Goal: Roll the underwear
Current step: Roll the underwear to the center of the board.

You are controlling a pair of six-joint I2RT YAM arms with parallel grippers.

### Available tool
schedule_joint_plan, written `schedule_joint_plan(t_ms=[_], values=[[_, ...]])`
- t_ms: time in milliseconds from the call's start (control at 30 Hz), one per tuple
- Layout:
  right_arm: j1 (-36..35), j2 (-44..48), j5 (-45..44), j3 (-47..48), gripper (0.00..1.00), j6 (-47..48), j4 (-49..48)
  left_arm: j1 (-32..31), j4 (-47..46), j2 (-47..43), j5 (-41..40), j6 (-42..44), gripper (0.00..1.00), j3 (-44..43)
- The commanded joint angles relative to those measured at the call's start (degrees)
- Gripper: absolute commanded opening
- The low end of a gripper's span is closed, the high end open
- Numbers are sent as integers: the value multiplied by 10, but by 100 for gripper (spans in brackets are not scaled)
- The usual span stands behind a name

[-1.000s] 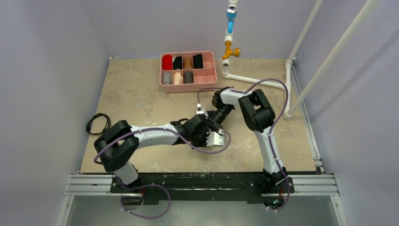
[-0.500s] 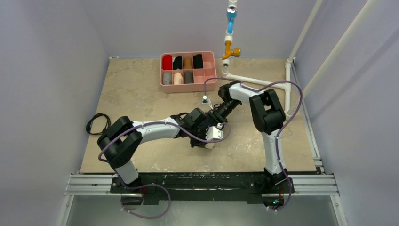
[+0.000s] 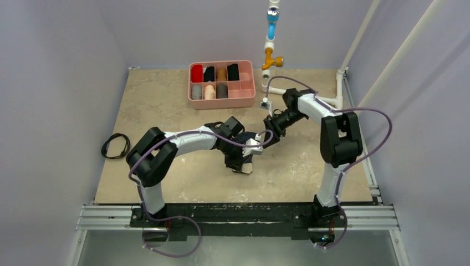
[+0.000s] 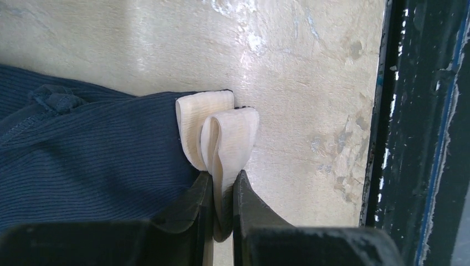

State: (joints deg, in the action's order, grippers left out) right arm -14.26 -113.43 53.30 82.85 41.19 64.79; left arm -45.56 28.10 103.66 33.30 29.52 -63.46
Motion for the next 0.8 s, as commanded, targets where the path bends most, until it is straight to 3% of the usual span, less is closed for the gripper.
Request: schedule_joint_plan(t_ms=[0,233,567,767], values=[[19,75,-10,-47,50,-47,-96,32,72,45,59,-10,0,-55],[19,170,-63,-119,52,-113,-216,80,180,143,140,-20,0,-168],[13,288,-106,-220,53,-104,-306,116,292,254,221,-38,0,-287],[-68,366,-206,-283,54,-107,-379,130,323,299,274,-58,0,-315]])
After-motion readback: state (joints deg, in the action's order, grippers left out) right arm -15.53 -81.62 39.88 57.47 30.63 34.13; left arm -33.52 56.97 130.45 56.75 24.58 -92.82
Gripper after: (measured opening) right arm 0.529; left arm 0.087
